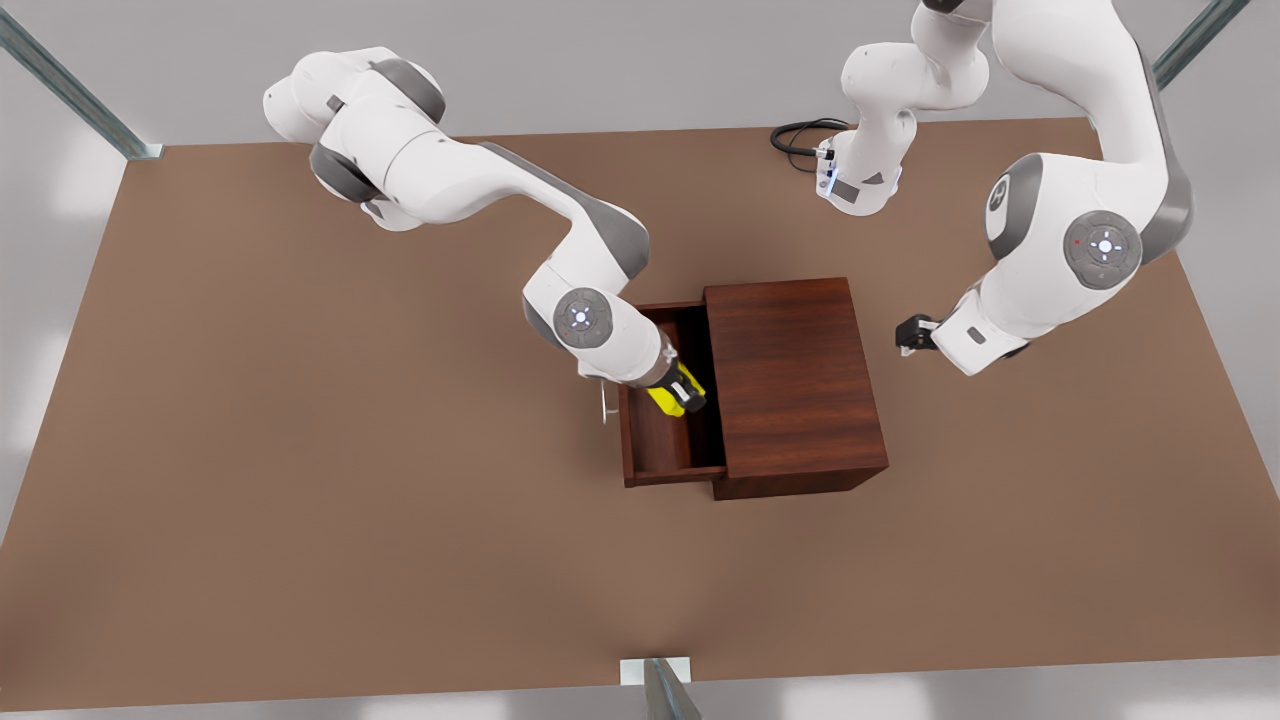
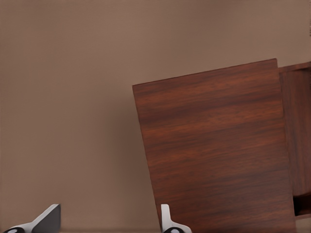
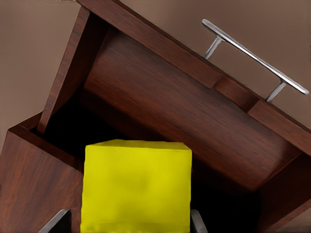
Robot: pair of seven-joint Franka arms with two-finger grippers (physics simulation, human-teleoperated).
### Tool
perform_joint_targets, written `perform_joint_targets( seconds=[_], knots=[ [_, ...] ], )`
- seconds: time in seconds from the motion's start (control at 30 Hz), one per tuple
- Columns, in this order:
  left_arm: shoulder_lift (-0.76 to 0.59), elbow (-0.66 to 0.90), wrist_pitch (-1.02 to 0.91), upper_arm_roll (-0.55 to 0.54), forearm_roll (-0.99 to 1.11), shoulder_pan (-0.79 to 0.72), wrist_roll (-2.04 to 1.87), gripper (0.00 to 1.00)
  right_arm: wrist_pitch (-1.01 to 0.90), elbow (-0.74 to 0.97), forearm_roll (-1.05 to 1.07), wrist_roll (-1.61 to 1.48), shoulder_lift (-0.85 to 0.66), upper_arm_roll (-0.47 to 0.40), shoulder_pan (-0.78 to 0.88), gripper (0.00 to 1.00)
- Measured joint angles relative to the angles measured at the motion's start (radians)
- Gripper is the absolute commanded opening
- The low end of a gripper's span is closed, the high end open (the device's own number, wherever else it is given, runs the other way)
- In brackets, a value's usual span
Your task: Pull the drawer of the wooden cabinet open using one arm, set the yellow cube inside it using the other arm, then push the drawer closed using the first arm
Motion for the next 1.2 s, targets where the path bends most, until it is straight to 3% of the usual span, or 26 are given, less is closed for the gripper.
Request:
perform_joint_targets(
  seconds=[0.1,0.17,0.23,0.3,0.4,0.5,0.6,0.77,1.03,1.2],
  knots=[
    [0.004,0.008,-0.003,0.000,0.000,-0.005,-0.003,1.00,-0.011,0.002,-0.003,0.053,-0.009,-0.009,-0.031,1.00],
    [0.025,0.060,-0.005,0.001,-0.005,-0.070,-0.019,1.00,-0.077,0.005,-0.013,0.068,-0.034,-0.015,-0.195,1.00],
    [0.094,0.193,-0.004,-0.001,-0.008,-0.246,-0.062,1.00,-0.164,0.003,-0.067,0.055,-0.042,-0.015,-0.384,1.00],
    [0.249,0.398,0.007,-0.006,-0.002,-0.488,-0.148,1.00,-0.229,-0.059,-0.122,-0.005,-0.100,-0.016,-0.540,1.00],
    [0.490,0.585,0.133,0.000,0.055,-0.789,-0.328,1.00,-0.218,-0.385,-0.164,-0.194,-0.334,-0.151,-0.612,1.00],
    [0.684,0.675,0.317,0.017,0.136,-0.905,-0.496,1.00,-0.221,-0.512,-0.153,-0.419,-0.468,-0.353,-0.535,1.00],
    [0.787,0.703,0.472,0.055,0.212,-0.945,-0.648,1.00,-0.308,-0.393,-0.123,-0.618,-0.475,-0.423,-0.536,1.00],
    [0.830,0.701,0.583,0.125,0.254,-0.980,-0.867,1.00,-0.414,-0.353,-0.096,-0.884,-0.461,-0.435,-0.539,1.00],
    [0.884,0.699,0.643,0.206,0.268,-0.946,-1.095,1.00,-0.475,-0.352,-0.088,-1.181,-0.447,-0.432,-0.537,1.00],
    [0.887,0.662,0.584,0.215,0.272,-0.946,-1.167,1.00,-0.487,-0.352,-0.088,-1.310,-0.447,-0.432,-0.536,1.00]
  ],
)
